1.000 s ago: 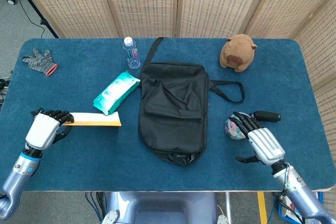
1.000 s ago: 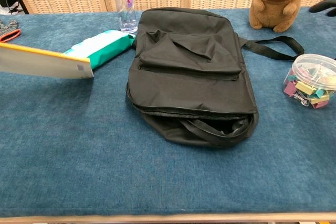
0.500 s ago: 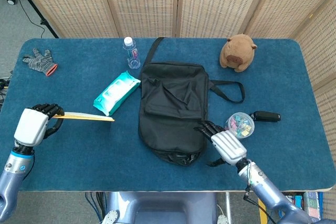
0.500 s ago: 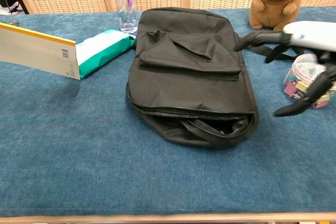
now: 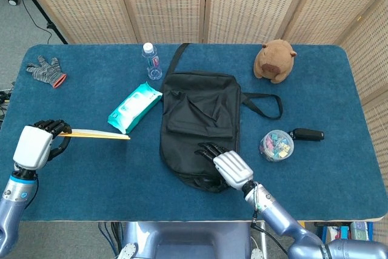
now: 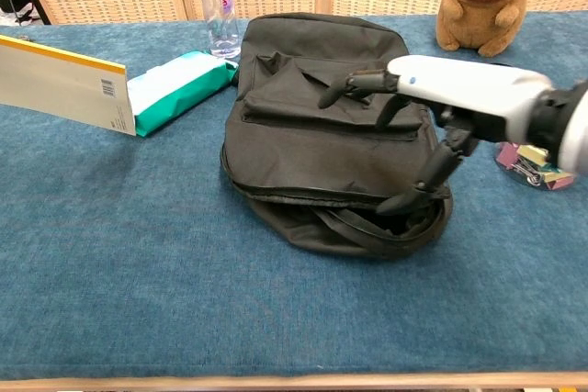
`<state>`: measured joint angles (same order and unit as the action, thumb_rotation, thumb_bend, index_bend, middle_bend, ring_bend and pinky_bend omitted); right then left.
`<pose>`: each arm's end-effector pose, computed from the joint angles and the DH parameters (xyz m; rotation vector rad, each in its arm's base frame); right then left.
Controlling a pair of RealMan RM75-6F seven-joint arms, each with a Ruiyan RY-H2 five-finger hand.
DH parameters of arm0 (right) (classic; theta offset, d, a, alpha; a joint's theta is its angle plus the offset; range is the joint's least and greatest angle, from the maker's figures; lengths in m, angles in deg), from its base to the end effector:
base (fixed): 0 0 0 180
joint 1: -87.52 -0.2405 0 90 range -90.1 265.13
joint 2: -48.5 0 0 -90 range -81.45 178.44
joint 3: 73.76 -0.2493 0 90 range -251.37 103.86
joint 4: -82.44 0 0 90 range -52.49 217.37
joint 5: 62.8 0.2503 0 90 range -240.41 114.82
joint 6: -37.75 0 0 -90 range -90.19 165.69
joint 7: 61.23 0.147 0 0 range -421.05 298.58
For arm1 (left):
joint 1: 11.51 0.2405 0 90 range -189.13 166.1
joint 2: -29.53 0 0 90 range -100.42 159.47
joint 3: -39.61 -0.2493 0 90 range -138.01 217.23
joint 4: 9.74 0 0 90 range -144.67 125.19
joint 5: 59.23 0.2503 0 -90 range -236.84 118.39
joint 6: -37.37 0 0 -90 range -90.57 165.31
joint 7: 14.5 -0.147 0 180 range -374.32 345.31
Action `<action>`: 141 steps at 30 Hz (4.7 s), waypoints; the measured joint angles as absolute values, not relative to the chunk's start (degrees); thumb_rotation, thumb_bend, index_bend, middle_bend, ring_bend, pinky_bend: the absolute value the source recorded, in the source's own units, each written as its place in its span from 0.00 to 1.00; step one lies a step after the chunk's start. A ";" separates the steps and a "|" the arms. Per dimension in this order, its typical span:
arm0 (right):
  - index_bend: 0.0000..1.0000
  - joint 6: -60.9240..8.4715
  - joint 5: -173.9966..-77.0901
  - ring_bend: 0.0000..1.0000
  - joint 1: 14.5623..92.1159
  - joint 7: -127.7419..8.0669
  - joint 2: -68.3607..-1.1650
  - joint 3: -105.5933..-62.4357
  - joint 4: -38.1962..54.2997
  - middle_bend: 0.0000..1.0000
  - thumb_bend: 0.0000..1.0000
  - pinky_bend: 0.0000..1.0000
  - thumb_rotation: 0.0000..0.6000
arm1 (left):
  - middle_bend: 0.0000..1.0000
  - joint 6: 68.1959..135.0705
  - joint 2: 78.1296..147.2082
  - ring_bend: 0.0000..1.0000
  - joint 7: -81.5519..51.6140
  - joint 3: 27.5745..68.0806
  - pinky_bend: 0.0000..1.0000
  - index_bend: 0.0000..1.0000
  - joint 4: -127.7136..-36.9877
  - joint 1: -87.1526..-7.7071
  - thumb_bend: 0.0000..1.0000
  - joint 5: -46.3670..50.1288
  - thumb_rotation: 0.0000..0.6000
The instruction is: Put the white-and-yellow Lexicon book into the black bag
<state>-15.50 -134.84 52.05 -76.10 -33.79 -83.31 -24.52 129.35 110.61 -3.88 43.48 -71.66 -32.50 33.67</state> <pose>-0.0873 -0.2659 -0.0427 2.0042 -1.1934 1.1438 -0.3029 0.2889 0.0891 -1.5481 -0.5378 -1.2192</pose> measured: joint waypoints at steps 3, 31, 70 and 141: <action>0.15 -15.46 -134.43 0.09 50.81 -77.17 -36.31 -83.49 -22.22 0.08 0.00 0.22 1.00 | 0.61 129.37 110.52 0.60 -3.64 43.57 0.70 0.77 -71.74 -32.41 0.54 33.67 1.00; 0.37 -21.38 -138.59 0.30 46.40 -83.69 -48.49 -81.79 -4.13 0.29 0.01 0.44 1.00 | 0.61 129.46 109.42 0.60 -1.21 44.64 0.70 0.77 -72.50 -31.79 0.54 33.33 1.00; 0.59 -21.28 -131.33 0.50 44.58 -74.94 -48.52 -91.91 -3.30 0.50 0.85 0.74 1.00 | 0.61 134.36 109.31 0.60 -2.51 43.51 0.70 0.78 -73.05 -33.29 0.54 40.79 1.00; 0.60 -14.19 -106.25 0.50 36.34 -78.15 -32.42 -96.15 -17.63 0.50 0.89 0.74 1.00 | 0.72 121.76 130.22 0.68 -44.12 37.58 0.77 0.80 -61.46 -53.17 0.52 62.38 1.00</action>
